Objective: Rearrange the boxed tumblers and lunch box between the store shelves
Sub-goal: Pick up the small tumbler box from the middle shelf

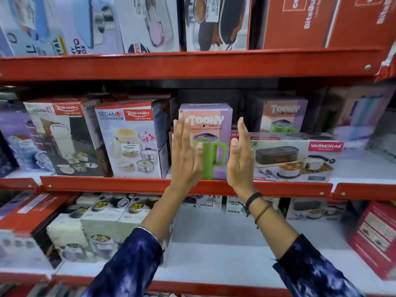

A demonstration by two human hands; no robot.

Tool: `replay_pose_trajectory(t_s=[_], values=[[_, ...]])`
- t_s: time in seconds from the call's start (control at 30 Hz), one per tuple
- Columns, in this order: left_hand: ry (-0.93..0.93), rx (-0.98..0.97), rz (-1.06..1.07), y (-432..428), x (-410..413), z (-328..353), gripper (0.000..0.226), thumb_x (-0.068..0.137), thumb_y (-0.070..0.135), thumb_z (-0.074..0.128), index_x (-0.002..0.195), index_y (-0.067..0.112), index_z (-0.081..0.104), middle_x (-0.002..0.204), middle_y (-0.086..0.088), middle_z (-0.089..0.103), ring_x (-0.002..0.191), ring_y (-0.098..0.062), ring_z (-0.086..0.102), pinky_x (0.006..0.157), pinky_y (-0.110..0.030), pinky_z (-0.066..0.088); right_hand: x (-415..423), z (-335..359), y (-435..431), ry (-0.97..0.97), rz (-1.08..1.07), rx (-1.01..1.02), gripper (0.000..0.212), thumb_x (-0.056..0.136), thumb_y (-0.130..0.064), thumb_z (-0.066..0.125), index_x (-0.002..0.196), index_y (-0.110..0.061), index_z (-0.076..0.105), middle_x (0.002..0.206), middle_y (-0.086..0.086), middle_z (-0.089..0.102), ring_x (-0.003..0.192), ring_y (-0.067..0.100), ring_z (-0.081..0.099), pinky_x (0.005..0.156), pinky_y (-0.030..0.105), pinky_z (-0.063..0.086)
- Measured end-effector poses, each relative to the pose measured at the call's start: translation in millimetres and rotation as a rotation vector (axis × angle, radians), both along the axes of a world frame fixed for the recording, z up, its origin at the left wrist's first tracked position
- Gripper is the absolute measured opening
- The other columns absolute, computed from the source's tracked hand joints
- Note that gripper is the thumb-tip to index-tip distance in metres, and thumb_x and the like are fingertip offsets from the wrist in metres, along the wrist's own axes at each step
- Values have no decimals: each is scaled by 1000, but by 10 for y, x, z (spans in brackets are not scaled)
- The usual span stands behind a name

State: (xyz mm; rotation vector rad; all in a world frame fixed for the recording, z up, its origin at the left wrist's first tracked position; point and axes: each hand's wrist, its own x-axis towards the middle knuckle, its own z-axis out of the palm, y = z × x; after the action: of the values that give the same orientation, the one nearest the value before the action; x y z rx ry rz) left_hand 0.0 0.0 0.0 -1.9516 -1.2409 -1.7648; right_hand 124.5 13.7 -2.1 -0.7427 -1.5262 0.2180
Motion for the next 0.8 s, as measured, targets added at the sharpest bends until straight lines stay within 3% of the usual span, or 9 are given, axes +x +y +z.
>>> replay_pose_trajectory(t_s=[0.07,0.13,0.2,0.27,0.33,0.4,0.53,0.7,0.8], values=[[-112,-67,5,36,-31,-36,58,97,19,38,146,6,10,158,-12,6,146,-19,4,119,-29,9,-56,-15,43,64,11,-109,54,98,-39,24,148,-19,19,157,-1,21,144,4,16,119,29,17],[-174,-194,-10,43,-35,-77,63,97,25,39,147,11,3,158,-10,6,144,-13,9,110,-8,9,-111,-22,92,73,59,-230,56,98,-38,31,148,-18,17,158,0,19,142,2,15,119,29,15],[-237,-327,4,72,-60,-74,65,97,31,39,147,19,0,155,-7,22,128,-7,38,97,-14,29,-127,-35,177,47,57,-294,59,97,-36,40,148,-16,18,158,3,21,143,8,18,119,32,17],[-273,-388,27,156,-139,-62,61,95,30,40,146,25,8,144,-12,42,108,-16,55,82,-25,39,-110,-35,281,23,29,-306,61,95,-32,50,147,-15,23,155,5,29,141,16,27,117,36,24],[-276,-383,10,211,-216,-69,56,91,29,43,143,26,22,134,-12,54,109,-25,56,91,-33,45,-89,-44,335,22,7,-298,61,92,-27,56,145,-16,29,150,6,39,137,18,36,114,36,30],[-283,-366,-17,209,-254,-77,55,90,29,46,141,25,27,125,-7,60,102,-24,59,94,-44,48,-74,-51,332,41,14,-300,60,90,-23,58,144,-17,31,148,4,43,135,16,39,112,30,32],[-322,-272,-111,45,-211,-43,54,93,24,52,142,19,27,122,2,60,106,-13,60,95,-42,50,-32,4,177,84,48,-225,61,90,-19,59,144,-18,29,147,-5,37,135,5,33,110,15,28],[-382,-140,-215,-257,-85,94,55,92,17,54,141,11,29,128,-11,58,111,-17,60,94,-39,52,99,152,-106,130,81,-71,61,89,-22,61,143,-19,31,149,2,39,138,17,36,114,40,34],[-400,-97,-203,-473,3,130,55,91,21,57,139,12,33,125,-12,60,106,-18,63,86,-37,56,256,189,-296,124,61,9,62,86,-22,66,140,-13,37,143,10,48,132,20,45,109,43,41]])
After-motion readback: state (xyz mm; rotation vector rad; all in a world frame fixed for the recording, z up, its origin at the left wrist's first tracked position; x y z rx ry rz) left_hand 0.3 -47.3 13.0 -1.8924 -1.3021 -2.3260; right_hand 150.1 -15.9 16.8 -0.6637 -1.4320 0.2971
